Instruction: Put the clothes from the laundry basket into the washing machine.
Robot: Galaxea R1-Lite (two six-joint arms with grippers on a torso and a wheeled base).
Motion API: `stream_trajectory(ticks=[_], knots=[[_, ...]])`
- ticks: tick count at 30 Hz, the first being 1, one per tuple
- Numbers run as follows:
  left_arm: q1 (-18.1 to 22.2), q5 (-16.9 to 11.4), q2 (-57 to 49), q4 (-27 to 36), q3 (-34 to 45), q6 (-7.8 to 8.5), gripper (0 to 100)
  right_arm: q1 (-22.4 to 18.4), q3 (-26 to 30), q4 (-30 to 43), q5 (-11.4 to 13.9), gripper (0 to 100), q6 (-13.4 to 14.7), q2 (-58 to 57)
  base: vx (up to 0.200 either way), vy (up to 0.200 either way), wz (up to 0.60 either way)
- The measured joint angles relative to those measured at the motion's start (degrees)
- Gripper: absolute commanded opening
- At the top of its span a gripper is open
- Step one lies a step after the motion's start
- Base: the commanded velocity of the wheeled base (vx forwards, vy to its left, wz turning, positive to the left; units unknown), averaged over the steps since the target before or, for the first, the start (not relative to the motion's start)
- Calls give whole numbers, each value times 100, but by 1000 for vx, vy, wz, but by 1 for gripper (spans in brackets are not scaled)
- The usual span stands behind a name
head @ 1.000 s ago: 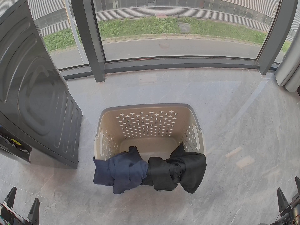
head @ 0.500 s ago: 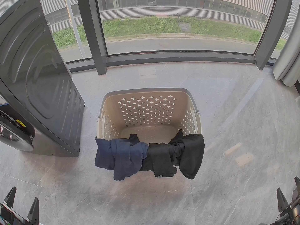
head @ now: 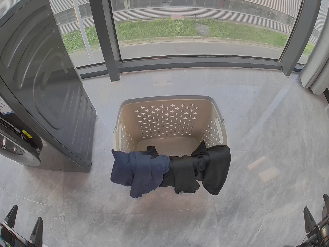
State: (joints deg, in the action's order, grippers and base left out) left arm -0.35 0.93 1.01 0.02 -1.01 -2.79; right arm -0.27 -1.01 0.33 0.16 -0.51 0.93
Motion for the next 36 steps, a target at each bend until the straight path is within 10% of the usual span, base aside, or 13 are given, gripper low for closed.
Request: stream_trajectory(ticks=[36], knots=[[2,5,2,-2,0,0,100,2,0,2,0,100,0,0,0,200,0]])
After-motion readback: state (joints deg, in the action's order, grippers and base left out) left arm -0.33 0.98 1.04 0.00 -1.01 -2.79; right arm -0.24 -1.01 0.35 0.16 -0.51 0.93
